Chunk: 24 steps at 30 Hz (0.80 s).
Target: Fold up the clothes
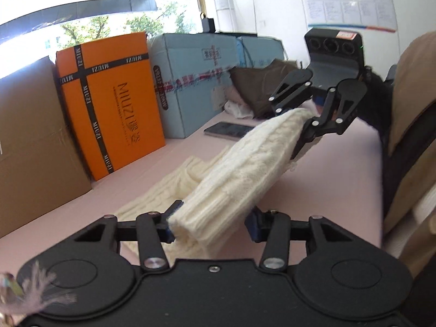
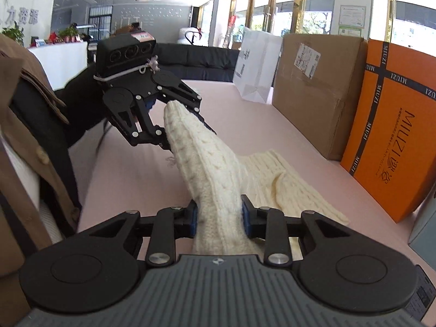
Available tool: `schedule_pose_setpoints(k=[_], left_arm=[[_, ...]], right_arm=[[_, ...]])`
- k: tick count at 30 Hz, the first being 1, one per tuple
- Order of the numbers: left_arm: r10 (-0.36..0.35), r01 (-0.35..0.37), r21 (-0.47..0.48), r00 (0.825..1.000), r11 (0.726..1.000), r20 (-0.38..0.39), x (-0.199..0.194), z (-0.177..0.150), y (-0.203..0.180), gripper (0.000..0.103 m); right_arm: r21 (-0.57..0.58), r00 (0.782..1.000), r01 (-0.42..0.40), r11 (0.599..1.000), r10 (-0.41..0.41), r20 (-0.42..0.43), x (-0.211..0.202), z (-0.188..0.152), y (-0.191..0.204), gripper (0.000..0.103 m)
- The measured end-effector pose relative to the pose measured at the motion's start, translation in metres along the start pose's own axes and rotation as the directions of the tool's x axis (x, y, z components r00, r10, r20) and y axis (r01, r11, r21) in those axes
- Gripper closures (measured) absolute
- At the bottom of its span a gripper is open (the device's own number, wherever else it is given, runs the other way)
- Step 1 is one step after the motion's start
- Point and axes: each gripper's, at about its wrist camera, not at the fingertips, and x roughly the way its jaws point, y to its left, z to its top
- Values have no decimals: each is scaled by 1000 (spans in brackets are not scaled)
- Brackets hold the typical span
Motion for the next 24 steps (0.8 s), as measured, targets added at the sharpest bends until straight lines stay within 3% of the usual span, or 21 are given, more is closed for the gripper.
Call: schedule_pose_setpoints(k=[3, 7, 10, 13, 15, 16, 17, 18, 20, 24], left_arm=[[-29, 38, -97, 995, 995, 91, -1, 3, 13, 55], [17, 22, -284, 990, 959, 137, 16, -6, 38, 55], [87, -12, -472, 987, 882, 138, 25, -20, 57, 51], [156, -69, -599, 983, 798, 96, 34, -29, 67, 50], [202, -135, -619, 978, 773, 40, 38, -31, 68, 47], [227, -173, -615, 974, 769, 10, 41, -30, 65, 41], [260, -219, -607, 965, 764, -21, 44, -29, 62, 36], [301, -272, -594, 952, 757, -53, 47, -28, 58, 25], [370, -361, -573, 923, 736, -106, 53, -25, 52, 13], [428, -404, -600, 897, 691, -110, 58, -23, 56, 11]], right_arm=[[104, 997, -42, 994, 35, 69, -8, 7, -24, 77], [299, 994, -72, 952, 44, 98, 16, 3, -70, 77], [453, 995, -66, 889, 27, 91, 38, -10, -101, 76], [553, 997, 1, 833, -44, 65, 52, -22, -115, 70], [575, 994, 48, 817, -98, 56, 54, -23, -113, 58], [572, 990, 96, 815, -139, 32, 54, -22, -109, 51], [568, 984, 142, 810, -179, 8, 54, -20, -106, 36], [569, 977, 179, 802, -211, -9, 54, -20, -103, 29], [604, 971, 207, 770, -235, -33, 56, -24, -104, 28], [660, 960, 234, 714, -279, -39, 56, -29, -107, 25]])
